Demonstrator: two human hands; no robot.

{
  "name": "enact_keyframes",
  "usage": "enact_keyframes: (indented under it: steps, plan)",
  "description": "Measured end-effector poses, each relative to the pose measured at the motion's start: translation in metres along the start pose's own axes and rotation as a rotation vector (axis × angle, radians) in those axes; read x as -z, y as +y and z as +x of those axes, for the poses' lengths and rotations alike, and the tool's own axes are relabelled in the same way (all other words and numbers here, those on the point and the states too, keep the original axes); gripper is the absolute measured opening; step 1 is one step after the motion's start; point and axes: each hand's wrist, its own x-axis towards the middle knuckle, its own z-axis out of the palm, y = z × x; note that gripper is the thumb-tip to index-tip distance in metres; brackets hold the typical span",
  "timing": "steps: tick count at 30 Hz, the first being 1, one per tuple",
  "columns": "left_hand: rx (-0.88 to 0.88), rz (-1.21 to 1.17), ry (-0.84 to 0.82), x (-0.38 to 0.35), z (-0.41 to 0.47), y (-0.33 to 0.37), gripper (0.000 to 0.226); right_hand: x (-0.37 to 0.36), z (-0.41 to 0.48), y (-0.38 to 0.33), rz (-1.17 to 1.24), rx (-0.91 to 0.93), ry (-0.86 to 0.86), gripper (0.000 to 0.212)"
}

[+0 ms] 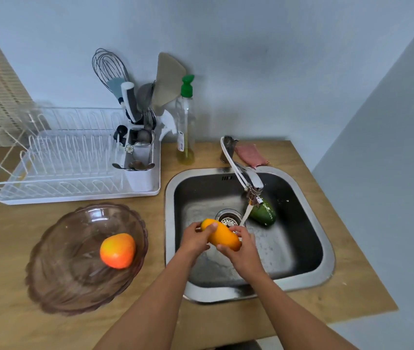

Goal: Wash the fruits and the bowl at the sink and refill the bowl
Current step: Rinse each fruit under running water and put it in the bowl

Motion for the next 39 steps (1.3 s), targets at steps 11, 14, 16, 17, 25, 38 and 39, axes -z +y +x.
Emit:
enact_keyframes:
  steps: [11,14,16,17,25,38,39]
  plan:
    - [0.064,0.239,-0.149,0.02,-0.017,-0.01,0.056,0.005,0.0,-0.015,-0.115,0.006,0.129,0.058]
    - [0.041,0.277,-0.073,0.017,-0.017,-0.01,0.056,0.008,0.003,-0.018,-0.427,0.069,0.035,0.061]
    - [0.019,0.321,-0.05,0.017,-0.018,-0.01,0.054,0.011,0.003,-0.018,-0.546,0.116,0.027,0.062]
    - [0.011,0.339,-0.05,0.019,-0.017,-0.01,0.053,0.012,0.003,-0.018,-0.576,0.137,0.005,0.063]
    - [-0.037,0.453,-0.18,0.021,-0.02,-0.011,0.064,0.008,0.004,-0.034,-0.49,0.187,-0.074,0.067]
    - [-0.026,-0.066,-0.096,0.049,-0.032,0.038,0.045,0.006,0.025,-0.069,0.167,-0.121,-0.117,0.057]
    - [-0.082,0.028,-0.057,0.052,-0.032,0.041,0.048,0.001,0.026,-0.068,0.212,-0.164,-0.132,0.058]
